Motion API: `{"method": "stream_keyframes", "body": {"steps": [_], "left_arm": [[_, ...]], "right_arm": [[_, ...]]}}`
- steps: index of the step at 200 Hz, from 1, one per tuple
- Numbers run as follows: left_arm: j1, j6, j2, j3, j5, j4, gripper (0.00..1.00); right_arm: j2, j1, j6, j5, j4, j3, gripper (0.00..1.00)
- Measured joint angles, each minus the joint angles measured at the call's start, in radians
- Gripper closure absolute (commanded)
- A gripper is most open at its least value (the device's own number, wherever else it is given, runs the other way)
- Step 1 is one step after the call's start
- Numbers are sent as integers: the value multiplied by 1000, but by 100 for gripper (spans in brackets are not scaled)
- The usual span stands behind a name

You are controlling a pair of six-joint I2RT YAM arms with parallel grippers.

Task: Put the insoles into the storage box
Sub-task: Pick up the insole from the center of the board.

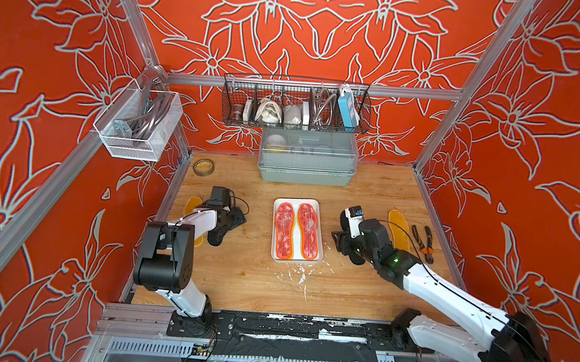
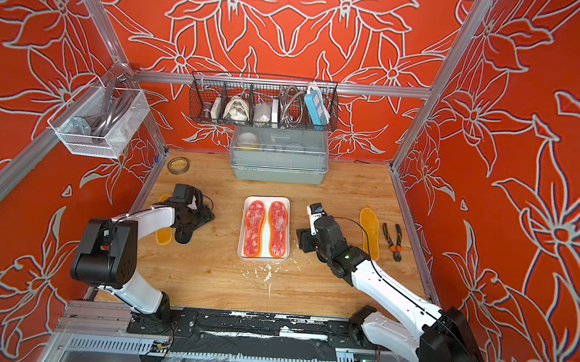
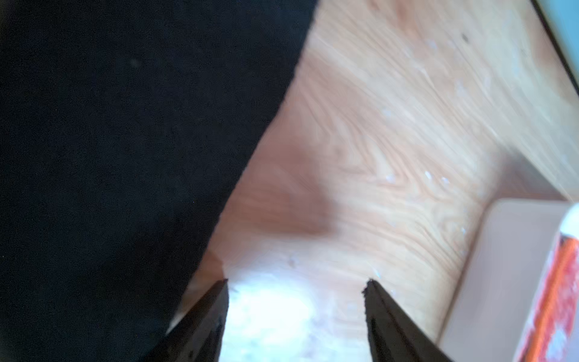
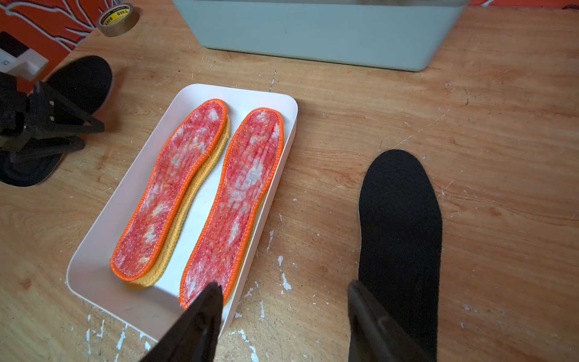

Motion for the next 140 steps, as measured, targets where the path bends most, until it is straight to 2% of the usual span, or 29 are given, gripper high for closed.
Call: {"method": "stream_keyframes", "body": {"steps": [36, 71, 110, 140], "left_arm": [[-47, -49, -39, -32, 42, -3, 30], [-38, -31, -141, -26, -11, -61, 31], [96, 47, -161, 56, -17, -71, 33], [187, 142, -35, 203, -15, -137, 32]], "right_arm": [[5, 0, 0, 0, 6, 0, 34], [12, 0, 0, 0, 7, 0, 34], [32, 0, 0, -1, 14, 0, 34], [44, 0, 0, -1, 14, 0, 34]]}}
